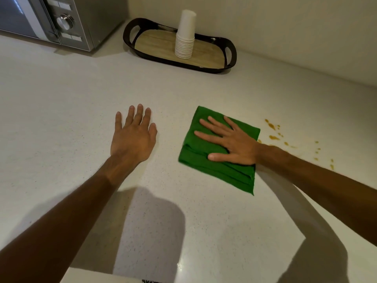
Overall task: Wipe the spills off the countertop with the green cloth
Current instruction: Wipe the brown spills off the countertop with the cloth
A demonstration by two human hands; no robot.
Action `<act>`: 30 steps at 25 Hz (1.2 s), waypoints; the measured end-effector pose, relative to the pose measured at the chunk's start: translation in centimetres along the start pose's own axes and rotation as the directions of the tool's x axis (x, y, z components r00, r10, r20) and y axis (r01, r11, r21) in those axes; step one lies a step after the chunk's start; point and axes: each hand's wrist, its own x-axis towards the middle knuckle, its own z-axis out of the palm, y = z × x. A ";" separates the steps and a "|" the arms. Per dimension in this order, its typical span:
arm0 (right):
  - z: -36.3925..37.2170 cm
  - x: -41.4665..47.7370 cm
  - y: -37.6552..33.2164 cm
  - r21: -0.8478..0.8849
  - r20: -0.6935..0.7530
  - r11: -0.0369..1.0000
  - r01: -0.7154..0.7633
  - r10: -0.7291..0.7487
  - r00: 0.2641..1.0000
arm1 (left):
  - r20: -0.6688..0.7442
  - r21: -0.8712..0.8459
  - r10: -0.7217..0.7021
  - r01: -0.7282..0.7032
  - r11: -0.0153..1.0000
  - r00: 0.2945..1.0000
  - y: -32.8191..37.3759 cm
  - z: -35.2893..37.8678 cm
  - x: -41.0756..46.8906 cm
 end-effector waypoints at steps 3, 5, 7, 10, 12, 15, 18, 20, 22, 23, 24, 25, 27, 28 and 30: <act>0.8 2.5 -1.5 0.201 -0.035 0.894 -0.401 0.415 0.909 | -0.008 -0.014 -0.005 0.005 1.000 1.000 0.1 0.0 0.0; 1.9 4.0 -4.5 0.216 -0.075 0.785 -0.581 0.607 0.791 | -0.016 -0.014 -0.006 0.005 1.000 1.000 0.0 0.0 0.0; 2.3 4.6 -7.1 0.202 -0.087 0.774 -0.600 0.624 0.777 | -0.014 -0.009 -0.002 0.002 1.000 1.000 0.1 0.1 0.1; 2.8 2.5 -9.3 0.109 -0.155 0.946 -0.305 0.319 0.935 | -0.007 -0.008 -0.003 0.003 1.000 1.000 0.1 0.1 0.1; 3.3 0.4 -8.6 0.042 -0.169 0.998 -0.037 0.043 0.985 | -0.014 -0.010 0.001 -0.001 1.000 1.000 0.1 0.1 0.0; 2.1 0.3 -3.9 -0.010 -0.096 0.997 0.081 -0.082 0.992 | -0.017 -0.015 0.002 -0.002 1.000 1.000 0.1 -0.1 -0.1; 0.8 3.2 1.1 0.026 -0.086 0.964 -0.264 0.266 0.960 | 0.010 -0.024 -0.002 0.003 1.000 1.000 0.1 -0.2 -0.1; 0.4 5.3 3.0 0.136 -0.082 0.811 -0.569 0.581 0.810 | 0.031 -0.020 -0.006 0.006 1.000 1.000 0.2 -0.3 0.0; 0.0 7.0 3.0 0.249 -0.031 0.630 -0.736 0.765 0.644 | 0.029 -0.002 -0.011 0.011 1.000 1.000 0.1 -0.2 0.0; -0.2 7.8 2.5 0.286 -0.003 0.573 -0.768 0.802 0.597 | 0.026 0.007 -0.010 0.010 1.000 1.000 0.1 -0.2 0.0; -0.4 8.1 1.6 0.300 0.016 0.546 -0.782 0.817 0.576 | 0.027 0.007 -0.008 0.008 1.000 1.000 0.2 -0.2 0.0; -0.3 8.2 0.5 0.295 0.021 0.547 -0.784 0.816 0.577 | 0.031 0.000 -0.006 0.006 1.000 1.000 0.2 -0.2 -0.1; 0.3 7.3 -2.1 0.254 -0.001 0.645 -0.721 0.745 0.667 | 0.029 -0.008 -0.010 0.010 1.000 1.000 0.2 -0.1 -0.1; 0.8 6.1 -3.5 0.225 -0.025 0.732 -0.643 0.664 0.747 | 0.030 -0.006 -0.010 0.010 1.000 0.999 0.2 -0.1 0.0; 2.3 2.7 -5.9 0.157 -0.106 0.913 -0.376 0.394 0.913 | 0.032 -0.004 -0.008 0.008 1.000 0.999 0.2 -0.2 0.0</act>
